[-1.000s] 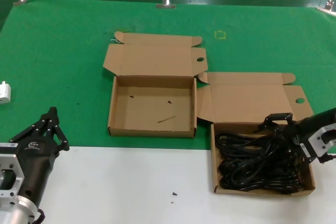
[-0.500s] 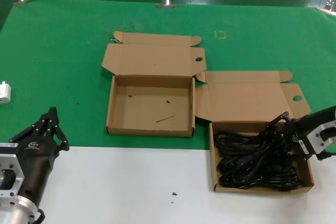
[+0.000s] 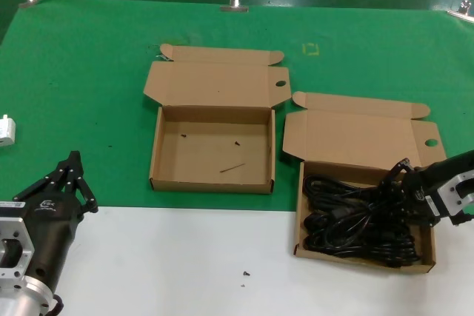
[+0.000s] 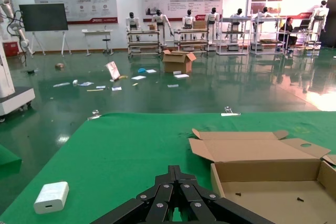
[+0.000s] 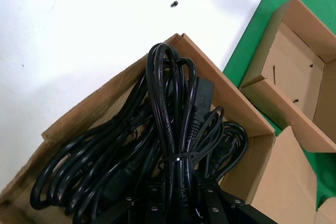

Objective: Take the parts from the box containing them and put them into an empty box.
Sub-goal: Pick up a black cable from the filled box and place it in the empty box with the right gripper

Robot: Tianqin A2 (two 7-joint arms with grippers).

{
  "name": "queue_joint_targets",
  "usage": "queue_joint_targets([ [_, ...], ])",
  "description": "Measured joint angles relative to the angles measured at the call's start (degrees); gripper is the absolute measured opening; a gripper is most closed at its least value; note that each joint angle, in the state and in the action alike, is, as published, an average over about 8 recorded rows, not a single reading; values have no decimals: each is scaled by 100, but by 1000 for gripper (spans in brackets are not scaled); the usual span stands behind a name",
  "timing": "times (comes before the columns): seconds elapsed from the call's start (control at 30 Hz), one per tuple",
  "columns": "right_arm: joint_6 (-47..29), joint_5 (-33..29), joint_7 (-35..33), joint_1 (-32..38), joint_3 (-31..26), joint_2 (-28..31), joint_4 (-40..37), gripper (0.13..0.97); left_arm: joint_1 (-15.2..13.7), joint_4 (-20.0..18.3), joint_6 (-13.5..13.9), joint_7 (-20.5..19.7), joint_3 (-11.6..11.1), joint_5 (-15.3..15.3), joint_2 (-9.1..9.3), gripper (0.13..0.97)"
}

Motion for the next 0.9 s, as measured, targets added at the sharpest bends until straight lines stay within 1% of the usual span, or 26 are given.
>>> queue_joint_targets([
  [0.1,-119,7,66,3,16,20,4,235,0,0,0,0,0,0,0,139],
  [0.5,-623,91,317,92,125,117,38,229,0,0,0,0,0,0,0,139],
  [0.67,-788,314,548,170,354,150,53,229,0,0,0,0,0,0,0,139],
  [0.9,-994,799,908,192,846,264,68,229,0,0,0,0,0,0,0,139],
])
